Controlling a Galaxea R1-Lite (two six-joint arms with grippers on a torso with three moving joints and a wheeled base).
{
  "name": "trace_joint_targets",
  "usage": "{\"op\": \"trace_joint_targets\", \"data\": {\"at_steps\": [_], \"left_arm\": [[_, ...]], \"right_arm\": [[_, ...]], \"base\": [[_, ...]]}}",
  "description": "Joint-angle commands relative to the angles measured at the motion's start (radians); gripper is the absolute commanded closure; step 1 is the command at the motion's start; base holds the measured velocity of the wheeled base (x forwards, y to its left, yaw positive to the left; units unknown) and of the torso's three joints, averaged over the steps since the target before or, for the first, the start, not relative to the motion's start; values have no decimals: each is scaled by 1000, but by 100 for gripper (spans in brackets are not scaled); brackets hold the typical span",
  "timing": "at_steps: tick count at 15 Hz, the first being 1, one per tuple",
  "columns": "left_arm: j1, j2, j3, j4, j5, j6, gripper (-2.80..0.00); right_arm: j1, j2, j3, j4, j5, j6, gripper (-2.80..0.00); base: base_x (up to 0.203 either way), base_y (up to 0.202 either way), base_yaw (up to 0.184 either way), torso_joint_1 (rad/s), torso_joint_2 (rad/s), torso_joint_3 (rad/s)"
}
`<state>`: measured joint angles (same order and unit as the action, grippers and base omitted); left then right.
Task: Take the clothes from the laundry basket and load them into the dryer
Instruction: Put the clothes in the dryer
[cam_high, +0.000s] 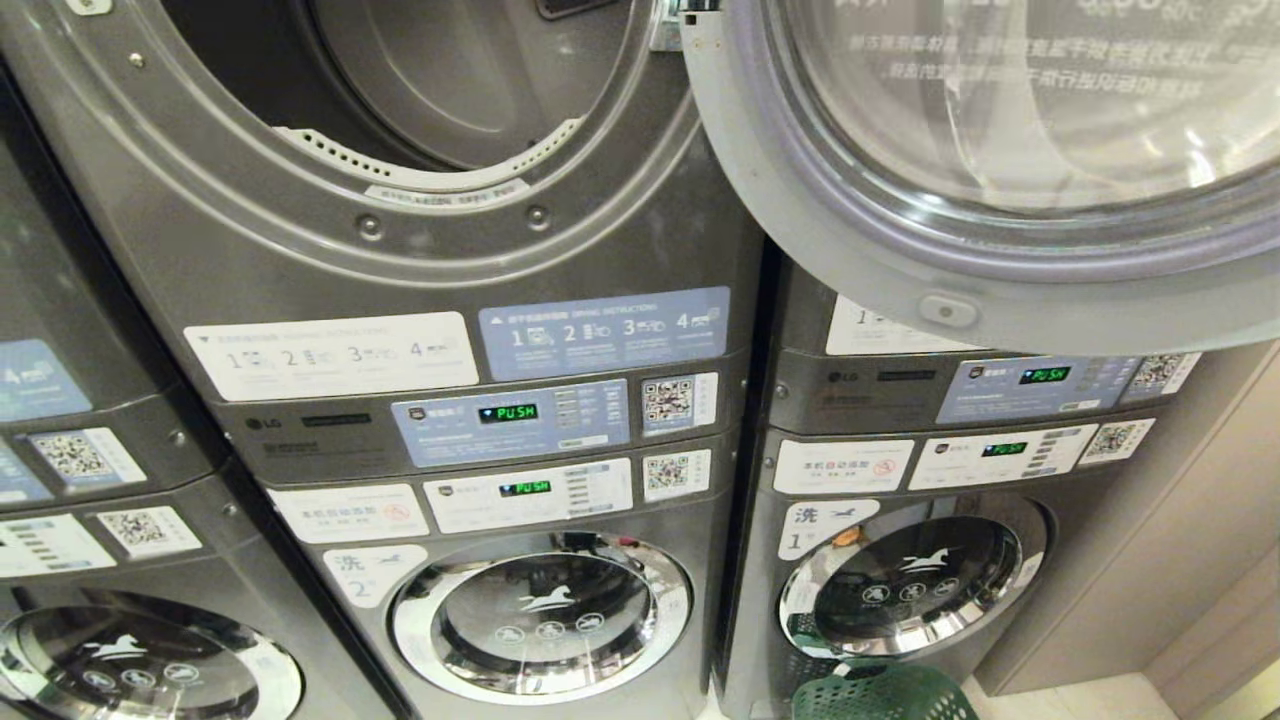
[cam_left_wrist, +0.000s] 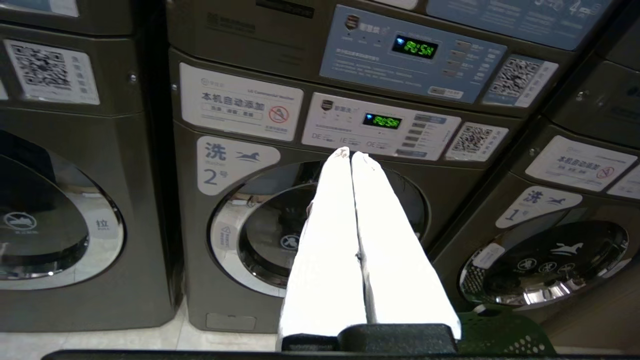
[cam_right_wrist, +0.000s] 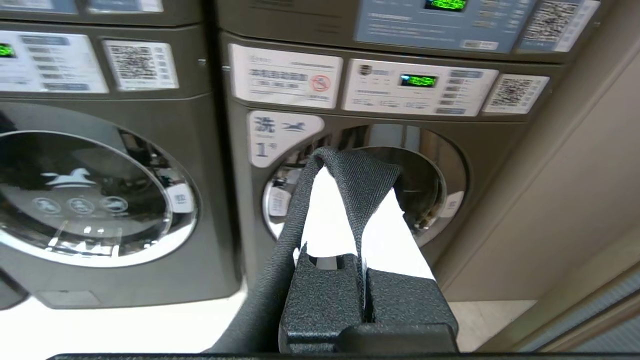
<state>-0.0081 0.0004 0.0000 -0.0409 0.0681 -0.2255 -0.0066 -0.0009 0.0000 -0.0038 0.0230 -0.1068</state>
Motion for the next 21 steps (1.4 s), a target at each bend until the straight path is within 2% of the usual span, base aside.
{"op": "trace_joint_targets", "data": {"at_steps": [1, 21], "left_arm": [[-1, 0, 29, -1, 0, -1, 0], [0, -1, 29, -1, -1, -3, 0]], "right_arm": [[0, 1, 6, -1, 1, -1, 0], [0, 1, 6, -2, 0, -2, 0]], "base": [[0, 191, -1, 2, 2, -1], [0, 195, -1, 2, 3, 3]]}}
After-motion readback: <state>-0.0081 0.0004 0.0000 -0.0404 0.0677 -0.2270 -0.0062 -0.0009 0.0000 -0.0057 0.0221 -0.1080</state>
